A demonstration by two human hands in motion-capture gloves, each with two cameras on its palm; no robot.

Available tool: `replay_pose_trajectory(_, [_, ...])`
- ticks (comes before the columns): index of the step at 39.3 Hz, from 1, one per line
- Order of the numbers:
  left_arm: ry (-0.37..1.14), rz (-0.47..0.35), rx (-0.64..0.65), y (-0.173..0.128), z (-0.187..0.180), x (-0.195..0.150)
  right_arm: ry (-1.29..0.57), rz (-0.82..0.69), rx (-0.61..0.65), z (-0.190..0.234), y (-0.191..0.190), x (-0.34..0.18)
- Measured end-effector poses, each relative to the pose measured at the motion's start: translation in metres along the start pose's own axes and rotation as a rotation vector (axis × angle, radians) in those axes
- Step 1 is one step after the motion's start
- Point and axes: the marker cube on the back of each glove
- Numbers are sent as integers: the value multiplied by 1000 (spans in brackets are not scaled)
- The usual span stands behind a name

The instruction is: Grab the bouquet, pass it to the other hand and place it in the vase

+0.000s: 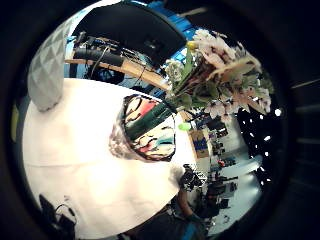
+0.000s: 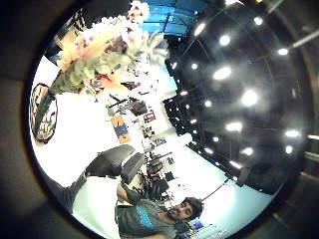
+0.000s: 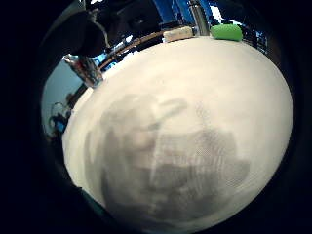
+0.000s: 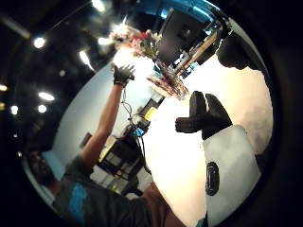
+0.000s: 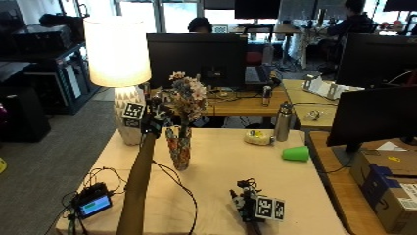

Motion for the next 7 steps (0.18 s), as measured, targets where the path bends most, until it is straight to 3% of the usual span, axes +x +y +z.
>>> replay_pose_trajectory(3, [47, -131, 0, 9, 3, 2, 6, 8, -6, 1, 0, 2])
replay_pose_trajectory(7, [54, -148, 10, 15, 5, 7, 16, 11, -11, 2, 1, 3])
